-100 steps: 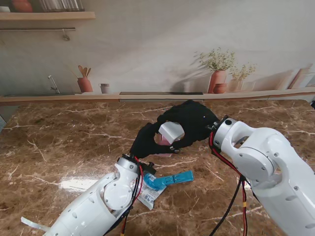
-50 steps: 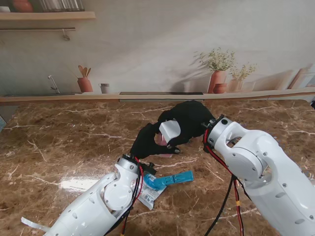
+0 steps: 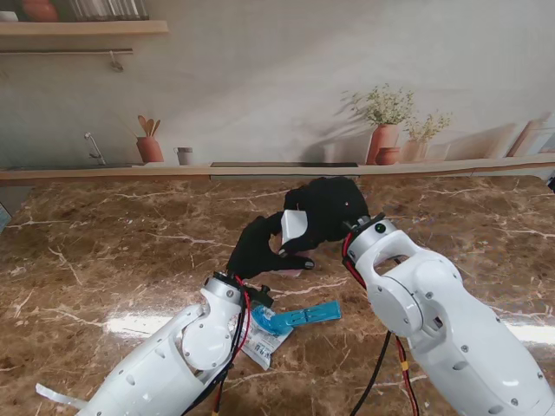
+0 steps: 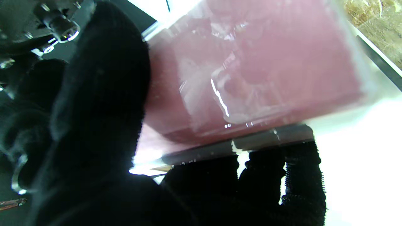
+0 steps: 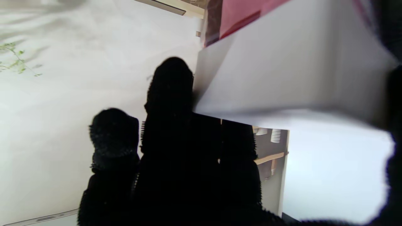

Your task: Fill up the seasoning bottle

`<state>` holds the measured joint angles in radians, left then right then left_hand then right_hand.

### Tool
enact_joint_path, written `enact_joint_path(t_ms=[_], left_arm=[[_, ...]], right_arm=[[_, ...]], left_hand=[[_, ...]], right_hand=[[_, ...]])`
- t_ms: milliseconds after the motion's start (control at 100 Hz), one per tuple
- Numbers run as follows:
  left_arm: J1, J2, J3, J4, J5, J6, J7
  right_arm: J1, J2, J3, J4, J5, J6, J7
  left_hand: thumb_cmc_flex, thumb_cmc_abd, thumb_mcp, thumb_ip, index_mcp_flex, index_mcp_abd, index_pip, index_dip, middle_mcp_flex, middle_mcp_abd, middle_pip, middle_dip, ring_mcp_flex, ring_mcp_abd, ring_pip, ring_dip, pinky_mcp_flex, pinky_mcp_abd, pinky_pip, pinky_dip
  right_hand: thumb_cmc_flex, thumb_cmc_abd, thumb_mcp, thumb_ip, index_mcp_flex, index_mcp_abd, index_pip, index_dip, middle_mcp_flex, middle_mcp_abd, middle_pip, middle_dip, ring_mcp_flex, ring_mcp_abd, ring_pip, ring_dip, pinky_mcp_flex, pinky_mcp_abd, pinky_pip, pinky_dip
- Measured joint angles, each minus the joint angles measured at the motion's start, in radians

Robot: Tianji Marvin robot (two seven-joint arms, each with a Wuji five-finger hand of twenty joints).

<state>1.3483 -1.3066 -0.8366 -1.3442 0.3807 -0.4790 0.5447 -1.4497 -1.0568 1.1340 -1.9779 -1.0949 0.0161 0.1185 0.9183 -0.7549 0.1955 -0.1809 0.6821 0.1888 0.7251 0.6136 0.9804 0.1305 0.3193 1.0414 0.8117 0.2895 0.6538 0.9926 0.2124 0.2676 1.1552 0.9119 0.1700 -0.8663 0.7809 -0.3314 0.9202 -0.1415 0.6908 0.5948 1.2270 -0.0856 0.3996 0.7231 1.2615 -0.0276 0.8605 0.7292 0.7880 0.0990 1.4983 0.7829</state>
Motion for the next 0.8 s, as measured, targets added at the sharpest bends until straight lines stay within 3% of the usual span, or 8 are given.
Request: enact_joint_path(t_ms=[120, 170, 370, 560, 610, 640, 710, 800], left_arm=[[0.001, 0.001, 0.000, 0.000, 0.000, 0.001, 0.000], [0.001, 0.001, 0.000, -0.001, 0.000, 0.001, -0.001], [0.001, 0.000, 0.000, -0.008, 0.001, 0.004, 0.000], [0.002, 0.000, 0.000, -0.008, 0.000, 0.007, 0.001], [0.002, 0.000, 0.000, -0.008, 0.000, 0.008, 0.001], [0.002, 0.000, 0.000, -0.008, 0.001, 0.009, 0.001], [0.003, 0.000, 0.000, -0.010, 0.002, 0.011, 0.001], [0.005, 0.000, -0.002, -0.014, 0.006, 0.014, 0.004]], right_arm=[[-0.003, -0.005, -0.021, -0.003, -0.019, 0.063, -0.010], [-0.003, -0.006, -0.036, -0.003, -0.046, 0.091, -0.033], [-0.006, -0.020, -0.074, 0.007, -0.077, 0.173, -0.095], [-0.002, -0.024, -0.089, 0.013, -0.078, 0.205, -0.112], [-0.002, -0.025, -0.089, 0.014, -0.075, 0.203, -0.116], [-0.002, -0.026, -0.087, 0.016, -0.074, 0.197, -0.122], [-0.008, -0.028, -0.068, 0.019, -0.079, 0.156, -0.126], [-0.027, -0.028, -0.031, 0.010, -0.078, 0.114, -0.108]], left_hand=[[0.000, 0.000, 0.000, -0.012, 0.000, 0.000, 0.000, 0.002, 0.003, 0.000, 0.000, 0.000, 0.000, 0.000, 0.000, 0.000, 0.000, 0.000, 0.000, 0.000], [0.000, 0.000, 0.000, -0.013, 0.000, 0.000, 0.000, 0.003, 0.003, 0.000, 0.000, 0.000, 0.000, 0.000, 0.000, 0.000, 0.000, 0.000, 0.000, 0.000], [0.000, 0.000, 0.000, -0.022, 0.000, 0.001, 0.000, 0.003, 0.003, 0.001, 0.000, 0.000, 0.001, 0.000, 0.002, 0.003, 0.000, 0.000, 0.000, 0.000], [0.000, 0.000, -0.001, -0.023, 0.000, 0.008, 0.000, 0.004, 0.004, 0.003, 0.000, 0.000, 0.001, 0.000, 0.002, 0.003, 0.000, 0.000, 0.000, 0.000], [0.000, 0.000, -0.001, -0.023, 0.000, 0.008, 0.000, 0.004, 0.004, 0.005, 0.000, 0.000, 0.001, 0.000, 0.002, 0.003, 0.000, 0.000, 0.000, 0.000], [0.000, 0.000, -0.001, -0.023, 0.000, 0.008, 0.000, 0.004, 0.004, 0.006, 0.000, 0.000, 0.001, 0.000, 0.002, 0.003, 0.000, 0.000, 0.000, 0.000], [0.000, 0.000, -0.001, -0.023, 0.000, 0.008, 0.000, 0.004, 0.004, 0.007, 0.000, 0.000, 0.001, 0.000, 0.002, 0.005, 0.000, 0.000, 0.000, 0.000], [0.000, 0.000, -0.001, -0.023, 0.005, 0.008, 0.000, -0.011, 0.004, 0.007, 0.000, -0.011, 0.001, 0.000, 0.002, 0.005, 0.000, 0.000, -0.001, 0.000]], right_hand=[[-0.028, 0.000, -0.019, 0.058, 0.058, 0.016, -0.005, -0.009, 0.028, 0.001, 0.000, -0.006, 0.011, 0.000, 0.116, 0.000, 0.059, 0.002, 0.062, -0.046], [-0.044, 0.000, -0.031, 0.059, 0.088, 0.017, -0.011, -0.009, 0.050, 0.001, 0.000, -0.014, 0.011, 0.001, 0.160, 0.000, 0.082, 0.010, 0.076, -0.050], [-0.077, 0.013, -0.043, 0.187, 0.163, 0.041, -0.015, 0.042, 0.071, 0.024, 0.069, -0.028, 0.011, 0.051, 0.289, 0.000, 0.162, 0.035, 0.131, -0.095], [-0.101, 0.052, -0.043, 0.188, 0.176, 0.045, -0.017, 0.042, 0.073, 0.026, 0.089, -0.063, 0.011, 0.052, 0.322, -0.017, 0.174, 0.038, 0.149, -0.120], [-0.104, 0.148, -0.028, 0.189, 0.177, 0.045, -0.029, 0.045, 0.073, 0.028, 0.097, -0.106, 0.011, 0.059, 0.183, -0.077, 0.093, 0.033, 0.099, -0.121], [-0.089, 0.224, 0.004, 0.213, 0.166, 0.033, -0.039, 0.081, 0.073, 0.026, 0.104, -0.111, -0.009, 0.054, 0.051, -0.089, 0.008, 0.025, 0.024, -0.122], [-0.058, 0.350, -0.022, 0.244, 0.016, 0.009, -0.172, 0.095, -0.032, -0.012, 0.083, -0.109, -0.176, 0.016, -0.240, -0.117, -0.181, 0.000, -0.202, -0.130], [-0.072, 0.396, -0.054, 0.274, -0.157, 0.014, -0.320, 0.056, -0.212, -0.014, -0.044, -0.166, -0.326, 0.012, -0.436, -0.176, -0.313, 0.000, -0.421, -0.135]])
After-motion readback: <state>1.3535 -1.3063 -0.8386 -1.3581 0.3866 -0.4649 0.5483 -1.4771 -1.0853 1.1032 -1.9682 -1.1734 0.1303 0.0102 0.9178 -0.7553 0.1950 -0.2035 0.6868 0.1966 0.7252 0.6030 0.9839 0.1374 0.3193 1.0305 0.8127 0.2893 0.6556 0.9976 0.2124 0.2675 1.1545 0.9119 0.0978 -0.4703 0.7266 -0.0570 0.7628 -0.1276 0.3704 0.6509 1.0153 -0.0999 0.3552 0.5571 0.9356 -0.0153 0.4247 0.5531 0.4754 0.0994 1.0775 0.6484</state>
